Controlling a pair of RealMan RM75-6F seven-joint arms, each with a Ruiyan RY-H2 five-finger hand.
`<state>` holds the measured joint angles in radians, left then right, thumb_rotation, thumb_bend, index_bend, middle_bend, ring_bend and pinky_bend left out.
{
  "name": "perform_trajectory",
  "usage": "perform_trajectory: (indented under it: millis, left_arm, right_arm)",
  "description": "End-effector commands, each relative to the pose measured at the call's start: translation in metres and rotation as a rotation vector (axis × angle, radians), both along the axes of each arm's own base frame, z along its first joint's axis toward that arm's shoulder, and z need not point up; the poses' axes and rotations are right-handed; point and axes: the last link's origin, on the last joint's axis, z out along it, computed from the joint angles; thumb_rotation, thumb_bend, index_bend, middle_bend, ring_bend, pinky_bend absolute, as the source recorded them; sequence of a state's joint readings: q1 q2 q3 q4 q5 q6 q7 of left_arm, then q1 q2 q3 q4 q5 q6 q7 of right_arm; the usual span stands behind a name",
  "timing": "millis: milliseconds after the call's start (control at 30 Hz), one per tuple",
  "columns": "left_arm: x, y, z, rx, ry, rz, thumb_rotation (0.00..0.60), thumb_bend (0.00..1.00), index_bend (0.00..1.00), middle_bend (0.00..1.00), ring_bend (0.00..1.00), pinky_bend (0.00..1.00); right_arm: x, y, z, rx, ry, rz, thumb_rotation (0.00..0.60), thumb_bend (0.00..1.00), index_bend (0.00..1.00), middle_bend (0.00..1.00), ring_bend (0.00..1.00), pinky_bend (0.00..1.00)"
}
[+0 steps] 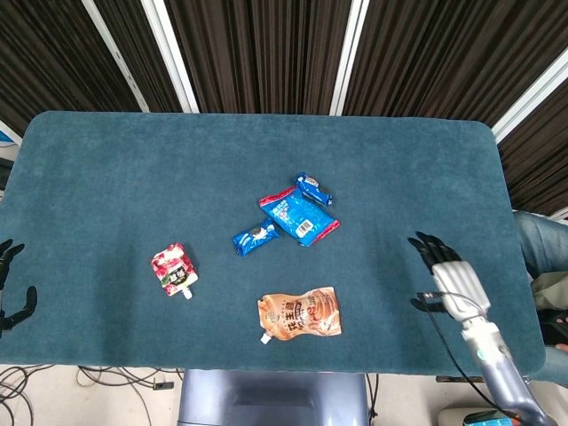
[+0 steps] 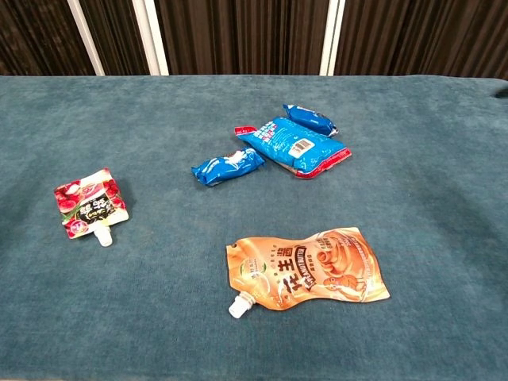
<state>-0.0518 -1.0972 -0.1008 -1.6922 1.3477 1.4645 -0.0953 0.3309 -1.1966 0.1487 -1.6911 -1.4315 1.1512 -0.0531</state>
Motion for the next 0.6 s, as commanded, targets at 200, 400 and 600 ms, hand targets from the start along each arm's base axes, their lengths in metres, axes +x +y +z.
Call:
perform_trajectory:
  millis: [200,400,600]
  left_arm:
    - [-0.001,0.001,0.002,0.003,-0.011,0.007,0.600,0.48,0.11,0.04,0.12,0.08]
    - [-0.002,0.001,0.002,-0.006,-0.016,0.014,0.600,0.48,0.11,0.04,0.12,0.08]
    - [-0.005,0.002,0.005,-0.002,-0.030,0.029,0.600,0.48,0.11,0.04,0.12,0.08]
  right_arm:
    - [0.074,-0.059,-0.043,0.109,0.015,0.085,0.600,0.17,0.09,0.09,0.10,0.19]
    - [0.110,-0.078,-0.084,0.131,0.024,0.107,0.600,0.22,0.11,0.15,0.15,0.19]
    - [0.147,-0.099,-0.122,0.124,0.070,0.125,0.600,0.27,0.17,0.19,0.17,0.19]
